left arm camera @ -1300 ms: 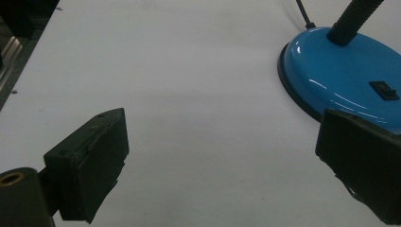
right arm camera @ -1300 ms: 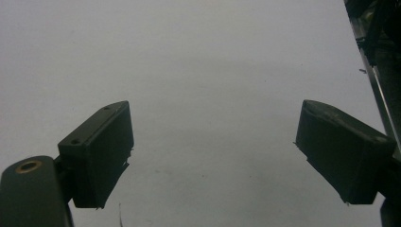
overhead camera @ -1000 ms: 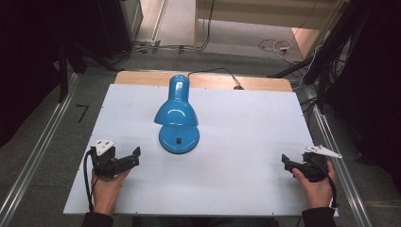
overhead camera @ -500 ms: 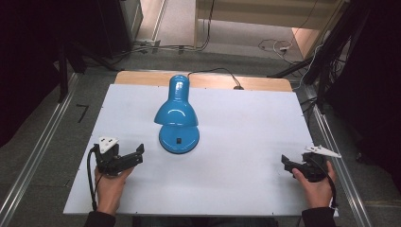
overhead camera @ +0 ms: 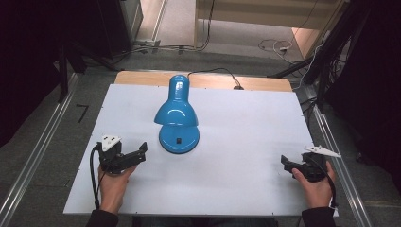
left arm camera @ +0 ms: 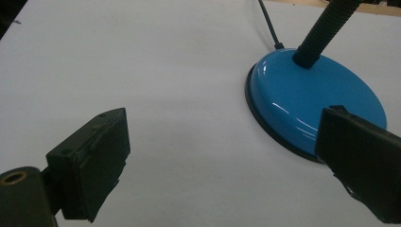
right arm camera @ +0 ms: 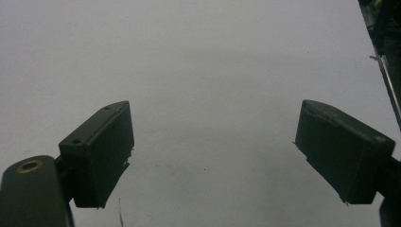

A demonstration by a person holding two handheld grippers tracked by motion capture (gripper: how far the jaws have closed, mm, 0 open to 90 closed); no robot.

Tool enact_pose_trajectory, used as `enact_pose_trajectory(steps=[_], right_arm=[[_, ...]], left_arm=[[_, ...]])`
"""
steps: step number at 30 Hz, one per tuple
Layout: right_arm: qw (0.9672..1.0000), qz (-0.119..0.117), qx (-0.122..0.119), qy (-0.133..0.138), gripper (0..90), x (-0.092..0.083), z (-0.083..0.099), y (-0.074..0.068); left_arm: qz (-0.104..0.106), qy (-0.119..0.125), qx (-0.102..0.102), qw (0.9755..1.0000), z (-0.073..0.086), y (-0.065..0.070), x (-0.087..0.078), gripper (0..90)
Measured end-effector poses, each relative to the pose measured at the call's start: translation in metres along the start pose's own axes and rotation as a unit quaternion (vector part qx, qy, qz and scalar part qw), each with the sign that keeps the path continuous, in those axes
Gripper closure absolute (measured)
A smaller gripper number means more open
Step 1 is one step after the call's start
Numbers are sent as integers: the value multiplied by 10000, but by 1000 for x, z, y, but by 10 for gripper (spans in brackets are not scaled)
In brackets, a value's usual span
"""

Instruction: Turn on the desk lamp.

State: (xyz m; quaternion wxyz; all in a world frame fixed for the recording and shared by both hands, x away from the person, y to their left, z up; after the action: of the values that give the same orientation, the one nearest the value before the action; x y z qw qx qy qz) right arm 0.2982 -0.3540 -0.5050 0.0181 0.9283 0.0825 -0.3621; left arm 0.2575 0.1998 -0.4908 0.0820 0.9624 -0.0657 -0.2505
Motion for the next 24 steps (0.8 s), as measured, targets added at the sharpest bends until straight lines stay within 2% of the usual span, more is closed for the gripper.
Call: enact_pose_trajectory(steps=[24], right_arm=[[10000,-2,29,12,111,-1,0,1]], left_arm=[[200,-5,69,9998,-4,20,12,58]])
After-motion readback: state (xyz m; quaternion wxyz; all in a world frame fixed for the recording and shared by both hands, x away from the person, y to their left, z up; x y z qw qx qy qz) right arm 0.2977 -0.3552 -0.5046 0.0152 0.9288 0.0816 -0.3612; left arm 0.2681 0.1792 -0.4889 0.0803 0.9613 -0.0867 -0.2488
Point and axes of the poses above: each handheld gripper's, and its own axes: x roughly forward along the jaws, z roughly out of its underside, y roughly to its right, the point moved 2 cm from there along x, roughly forward along the jaws, and after that the axes turned 3 degrees about y, right-handed, at the moved point
